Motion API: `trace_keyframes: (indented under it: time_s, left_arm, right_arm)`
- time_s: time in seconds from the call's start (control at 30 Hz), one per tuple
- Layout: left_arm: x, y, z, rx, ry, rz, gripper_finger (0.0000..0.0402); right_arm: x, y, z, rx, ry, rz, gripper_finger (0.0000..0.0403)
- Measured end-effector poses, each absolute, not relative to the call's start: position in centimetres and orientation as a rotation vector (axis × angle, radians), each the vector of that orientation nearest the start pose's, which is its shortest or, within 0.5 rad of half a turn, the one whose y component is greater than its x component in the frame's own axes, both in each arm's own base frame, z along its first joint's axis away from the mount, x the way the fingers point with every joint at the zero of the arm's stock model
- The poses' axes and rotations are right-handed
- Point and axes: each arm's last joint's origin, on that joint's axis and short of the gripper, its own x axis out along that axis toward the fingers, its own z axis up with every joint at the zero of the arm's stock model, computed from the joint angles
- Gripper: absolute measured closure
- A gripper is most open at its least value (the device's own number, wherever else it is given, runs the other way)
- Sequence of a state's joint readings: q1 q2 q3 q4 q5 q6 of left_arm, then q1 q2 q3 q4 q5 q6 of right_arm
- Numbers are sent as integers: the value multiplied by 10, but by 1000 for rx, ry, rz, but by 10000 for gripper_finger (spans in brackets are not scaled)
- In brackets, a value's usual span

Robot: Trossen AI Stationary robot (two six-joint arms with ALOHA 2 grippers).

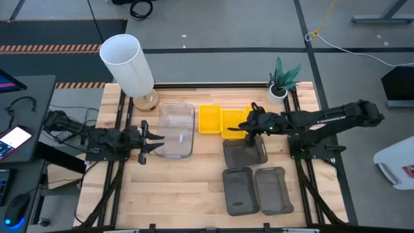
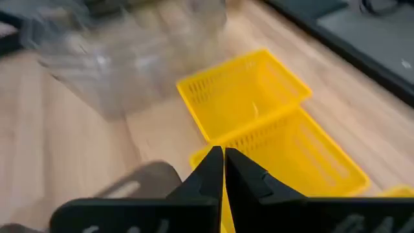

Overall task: Stack baskets by color
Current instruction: Stack the middle yellow bin on the right yellow bin

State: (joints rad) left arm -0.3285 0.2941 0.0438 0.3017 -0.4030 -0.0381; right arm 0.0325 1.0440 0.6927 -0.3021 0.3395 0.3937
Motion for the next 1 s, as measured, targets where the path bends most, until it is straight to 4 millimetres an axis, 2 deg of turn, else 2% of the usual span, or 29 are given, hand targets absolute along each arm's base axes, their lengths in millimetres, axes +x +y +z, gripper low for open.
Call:
trace_keyframes:
  time_s: [0.1, 0.33, 0.6, 0.73, 1.0]
  left_arm:
    - [109, -25, 174, -60, -50, 71, 286]
    - [104, -24, 178, -19, -91, 68, 286]
    - [97, -17, 178, 24, -112, 94, 286]
    - [94, -17, 177, 13, -116, 50, 286]
    - [94, -17, 177, 13, -112, 43, 286]
  right_arm:
    - [222, -3, 246, 241, 638, -428, 367]
    - [238, -2, 259, 225, 695, -435, 338]
    - [237, -8, 272, 181, 752, -447, 318]
    - [236, -24, 266, 195, 810, -480, 312]
    - [244, -64, 240, 240, 960, -489, 306]
